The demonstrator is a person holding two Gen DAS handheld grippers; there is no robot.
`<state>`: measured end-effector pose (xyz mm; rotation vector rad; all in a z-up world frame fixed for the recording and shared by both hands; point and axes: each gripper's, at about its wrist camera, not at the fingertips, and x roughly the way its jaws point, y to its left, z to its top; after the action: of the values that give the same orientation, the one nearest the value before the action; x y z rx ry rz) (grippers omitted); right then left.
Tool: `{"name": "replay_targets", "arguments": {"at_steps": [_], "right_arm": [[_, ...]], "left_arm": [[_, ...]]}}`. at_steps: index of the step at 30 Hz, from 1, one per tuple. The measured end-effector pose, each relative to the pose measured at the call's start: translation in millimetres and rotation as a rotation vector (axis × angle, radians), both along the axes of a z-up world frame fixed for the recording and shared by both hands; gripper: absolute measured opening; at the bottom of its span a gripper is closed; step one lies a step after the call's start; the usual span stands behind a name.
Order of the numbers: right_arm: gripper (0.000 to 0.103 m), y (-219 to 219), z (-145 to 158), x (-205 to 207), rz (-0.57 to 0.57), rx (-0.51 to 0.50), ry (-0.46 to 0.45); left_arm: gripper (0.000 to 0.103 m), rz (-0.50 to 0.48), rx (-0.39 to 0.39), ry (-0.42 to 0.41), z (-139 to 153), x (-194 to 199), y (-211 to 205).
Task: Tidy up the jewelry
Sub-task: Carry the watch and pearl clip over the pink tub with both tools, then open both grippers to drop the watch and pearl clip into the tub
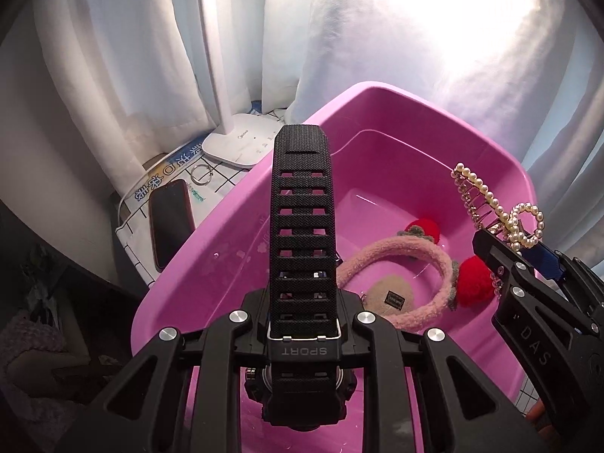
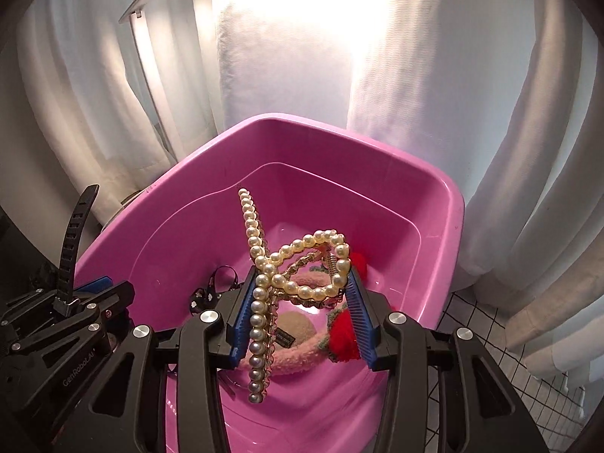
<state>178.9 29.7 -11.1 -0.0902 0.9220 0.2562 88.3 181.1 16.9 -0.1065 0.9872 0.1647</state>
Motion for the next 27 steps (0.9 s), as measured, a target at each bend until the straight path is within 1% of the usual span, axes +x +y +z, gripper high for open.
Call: {"name": "replay_targets", "arguments": {"at_steps": [1, 2, 3, 6, 8, 9, 10, 12, 14, 16, 18, 22, 27], "right_arm": [[0.049, 3, 1, 2, -0.003, 0.003, 0.0], [0.059, 4, 3, 2, -0.005, -0.001, -0.005], [0.065, 6, 5, 2, -0.008, -0.007, -0.017], [0.066, 4, 15, -5, -0.008, -0.033, -0.054], [0.066, 5, 18, -7, -0.005, -0.031, -0.057], [0.066, 3, 18, -9, -0.007, -0.031, -0.055], [0.066, 3, 19, -10, -0.005, -0.026, -0.05], [0.067, 0, 22, -13, -0.019, -0.029, -0.048], [0.067, -5, 26, -20, -0.025, -0.015, -0.048], [0.067, -8, 30, -26, -0.037, -0.024, -0.054], [0.067, -12, 34, -33, -0.052, -0.031, -0.06], [0.067, -23, 41, -46, -0.081, -0.034, -0.062], [0.067, -38, 48, -60, -0.115, -0.031, -0.06]], "left_arm": [[0.022, -0.003, -0.004, 0.0, -1, 1, 1], [0.022, -0.004, -0.007, 0.002, 0, 1, 1], [0.022, -0.005, -0.013, 0.004, -1, 1, 2], [0.022, -0.004, -0.031, 0.0, 0, -2, 4], [0.032, -0.006, -0.033, -0.012, 3, -5, 3], [0.049, -0.004, -0.024, -0.024, 7, -7, 2], [0.069, -0.002, -0.016, -0.042, 13, -10, 2], [0.077, 0.002, 0.009, -0.087, 26, -17, 0], [0.082, -0.006, 0.01, -0.106, 37, -22, -1], [0.089, -0.009, 0.004, -0.123, 45, -29, -2], [0.092, -0.013, -0.001, -0.128, 50, -35, -3], [0.095, -0.023, -0.011, -0.121, 54, -46, -8], [0.096, -0.038, -0.018, -0.103, 50, -56, -15]]}}
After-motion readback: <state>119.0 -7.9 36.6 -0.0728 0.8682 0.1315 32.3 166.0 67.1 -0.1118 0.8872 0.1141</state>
